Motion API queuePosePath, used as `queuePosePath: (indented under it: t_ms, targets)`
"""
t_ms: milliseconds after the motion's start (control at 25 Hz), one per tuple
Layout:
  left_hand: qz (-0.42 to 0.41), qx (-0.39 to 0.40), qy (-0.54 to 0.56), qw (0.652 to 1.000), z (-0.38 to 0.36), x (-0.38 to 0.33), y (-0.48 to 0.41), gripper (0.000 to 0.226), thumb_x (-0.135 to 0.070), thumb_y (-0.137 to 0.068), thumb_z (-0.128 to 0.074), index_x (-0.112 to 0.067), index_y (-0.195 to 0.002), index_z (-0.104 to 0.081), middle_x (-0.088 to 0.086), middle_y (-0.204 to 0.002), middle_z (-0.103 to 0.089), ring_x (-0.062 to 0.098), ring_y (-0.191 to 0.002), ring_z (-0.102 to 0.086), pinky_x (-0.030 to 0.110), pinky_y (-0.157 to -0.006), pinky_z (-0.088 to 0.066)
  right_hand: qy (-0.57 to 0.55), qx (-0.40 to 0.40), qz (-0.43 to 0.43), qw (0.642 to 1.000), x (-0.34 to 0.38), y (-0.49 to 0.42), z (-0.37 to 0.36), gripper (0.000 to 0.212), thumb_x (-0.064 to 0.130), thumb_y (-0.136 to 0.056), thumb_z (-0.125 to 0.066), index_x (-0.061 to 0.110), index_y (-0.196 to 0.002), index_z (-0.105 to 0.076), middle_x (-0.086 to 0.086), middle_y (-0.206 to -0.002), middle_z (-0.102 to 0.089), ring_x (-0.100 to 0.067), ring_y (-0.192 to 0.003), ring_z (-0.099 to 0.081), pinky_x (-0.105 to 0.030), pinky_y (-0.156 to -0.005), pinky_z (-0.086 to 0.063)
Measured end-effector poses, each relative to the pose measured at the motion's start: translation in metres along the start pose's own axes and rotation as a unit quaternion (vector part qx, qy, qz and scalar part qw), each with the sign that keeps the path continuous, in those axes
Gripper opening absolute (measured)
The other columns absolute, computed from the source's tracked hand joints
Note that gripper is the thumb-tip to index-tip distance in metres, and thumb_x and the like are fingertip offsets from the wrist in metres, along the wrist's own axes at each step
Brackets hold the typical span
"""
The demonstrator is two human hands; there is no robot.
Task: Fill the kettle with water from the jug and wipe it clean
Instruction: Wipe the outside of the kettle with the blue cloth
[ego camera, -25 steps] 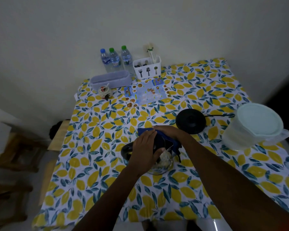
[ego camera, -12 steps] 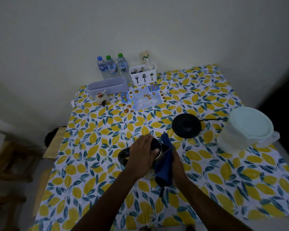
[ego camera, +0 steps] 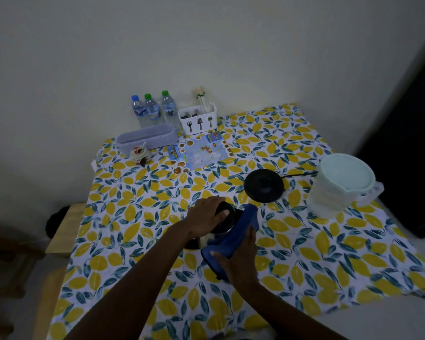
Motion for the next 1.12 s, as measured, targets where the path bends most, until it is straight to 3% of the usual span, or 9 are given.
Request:
queuePosePath:
  t_ms: [200, 480, 600, 760, 920, 1120]
  targets:
    - [0.000, 0.075, 0.033, 0.997, 0.001, 0.000, -0.001, 0.061, -0.047, -0.100, -0.036, -0.022, -0.151, -0.015, 0.006, -0.162, -0.012, 0.034, -0.147, -0.009, 0.058, -0.116, -0.018, -0.032, -0.058, -0.053, 0.996, -0.009, 0.012, -0.010, 0.128, 0.076, -0.055, -0.070, 0.023, -0.152, -0.006, -0.005, -0.159, -0.018, -0.031, -0.144, -0.025, -0.055, -0.111, -0.035]
    - [-0.002, 0.139, 0.069, 0.988, 0.006, -0.002, 0.005, 0.064, -0.044, -0.101, -0.036, -0.022, -0.153, -0.005, 0.004, -0.163, 0.006, 0.033, -0.149, -0.002, 0.055, -0.119, -0.016, 0.040, -0.138, -0.090, 0.985, 0.025, 0.033, -0.040, 0.118, 0.076, -0.069, -0.051, 0.010, -0.152, 0.000, -0.014, -0.160, -0.012, -0.037, -0.145, -0.017, -0.055, -0.114, -0.031]
    - [-0.020, 0.146, 0.061, 0.987, 0.008, -0.002, 0.005, 0.063, -0.042, -0.102, -0.035, -0.020, -0.153, -0.004, 0.005, -0.163, 0.008, 0.030, -0.150, -0.001, 0.050, -0.121, -0.015, 0.068, -0.164, -0.118, 0.977, 0.032, 0.029, -0.040, 0.115, 0.072, -0.072, -0.057, 0.012, -0.152, 0.000, -0.012, -0.161, -0.006, -0.041, -0.144, -0.015, -0.057, -0.104, -0.040]
    - [-0.035, 0.145, 0.070, 0.986, 0.009, 0.000, 0.004, 0.063, -0.040, -0.102, -0.035, -0.018, -0.153, -0.005, 0.005, -0.163, 0.007, 0.029, -0.150, -0.001, 0.047, -0.121, -0.014, 0.085, -0.197, -0.130, 0.968, 0.033, 0.023, -0.044, 0.119, 0.072, -0.069, -0.063, 0.012, -0.152, -0.003, -0.016, -0.159, -0.013, -0.043, -0.139, -0.023, -0.058, -0.100, -0.042]
    - [-0.035, 0.138, 0.072, 0.987, 0.007, 0.000, 0.003, 0.062, -0.039, -0.102, -0.036, -0.019, -0.153, -0.006, 0.006, -0.163, 0.004, 0.030, -0.150, -0.002, 0.048, -0.120, -0.016, 0.022, -0.207, -0.162, 0.965, 0.013, 0.029, -0.059, 0.130, 0.080, -0.056, -0.058, 0.013, -0.152, -0.002, -0.017, -0.159, -0.013, -0.038, -0.144, -0.017, -0.058, -0.109, -0.031]
    - [-0.033, 0.134, 0.072, 0.988, 0.007, 0.000, 0.003, 0.061, -0.039, -0.102, -0.035, -0.019, -0.153, -0.007, 0.005, -0.164, 0.004, 0.030, -0.150, -0.001, 0.050, -0.121, -0.014, -0.084, -0.192, -0.200, 0.957, -0.009, 0.041, -0.078, 0.127, 0.071, -0.058, -0.067, 0.016, -0.152, -0.003, -0.016, -0.157, -0.016, -0.040, -0.140, -0.028, -0.060, -0.107, -0.038]
Point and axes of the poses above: each hand's wrist, its own y-axis away from the middle knuckle, its own z-axis out of the back of the hand, x = y × z, the point moved 6 cm from there along -y, towards the middle knuckle
